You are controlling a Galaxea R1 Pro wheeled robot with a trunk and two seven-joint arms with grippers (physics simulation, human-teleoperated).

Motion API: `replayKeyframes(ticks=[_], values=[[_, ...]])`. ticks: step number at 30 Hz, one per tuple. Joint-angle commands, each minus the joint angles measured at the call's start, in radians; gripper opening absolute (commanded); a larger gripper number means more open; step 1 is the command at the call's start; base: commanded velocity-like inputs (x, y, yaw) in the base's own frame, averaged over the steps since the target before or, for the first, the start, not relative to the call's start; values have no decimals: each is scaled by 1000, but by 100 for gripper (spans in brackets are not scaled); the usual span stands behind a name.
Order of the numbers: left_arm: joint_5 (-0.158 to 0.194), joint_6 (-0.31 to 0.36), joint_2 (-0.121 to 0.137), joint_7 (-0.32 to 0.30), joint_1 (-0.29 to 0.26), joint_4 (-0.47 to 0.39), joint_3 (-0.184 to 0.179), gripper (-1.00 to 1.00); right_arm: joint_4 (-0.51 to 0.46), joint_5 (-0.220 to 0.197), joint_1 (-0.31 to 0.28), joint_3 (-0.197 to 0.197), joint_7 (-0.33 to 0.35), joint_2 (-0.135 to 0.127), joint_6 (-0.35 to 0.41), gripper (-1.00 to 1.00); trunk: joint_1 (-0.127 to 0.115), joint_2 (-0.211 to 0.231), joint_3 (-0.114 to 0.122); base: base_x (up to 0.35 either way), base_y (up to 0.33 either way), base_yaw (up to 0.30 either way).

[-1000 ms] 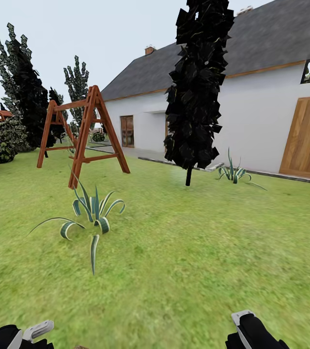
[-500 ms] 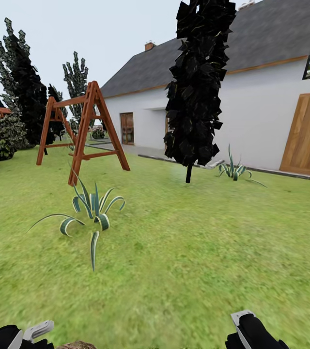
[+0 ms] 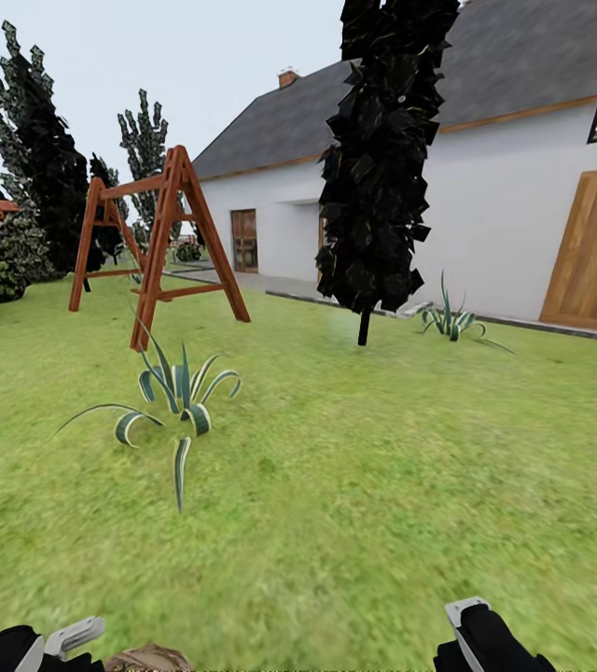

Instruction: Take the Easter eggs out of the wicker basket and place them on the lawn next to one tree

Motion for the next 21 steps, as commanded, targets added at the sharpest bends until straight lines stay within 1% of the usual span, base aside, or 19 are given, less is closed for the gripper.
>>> replayKeyframes(ticks=[1,8,13,21], values=[[-6,5,-1,-6,-1,-1,5,100,-1,6,-1,5,1,-1,6,100,4,-8,-5,0,0,0],[-8,4,-8,-6,-1,0,5,100,-1,6,-1,5,1,-1,6,100,31,-57,-28,0,0,0],[-9,4,-13,-6,-1,1,5,100,-1,6,-1,5,1,-1,6,100,50,-92,-50,0,0,0],[-9,4,-13,-5,-1,1,5,100,-1,6,-1,5,1,-1,6,100,81,-148,-85,0,0,0]])
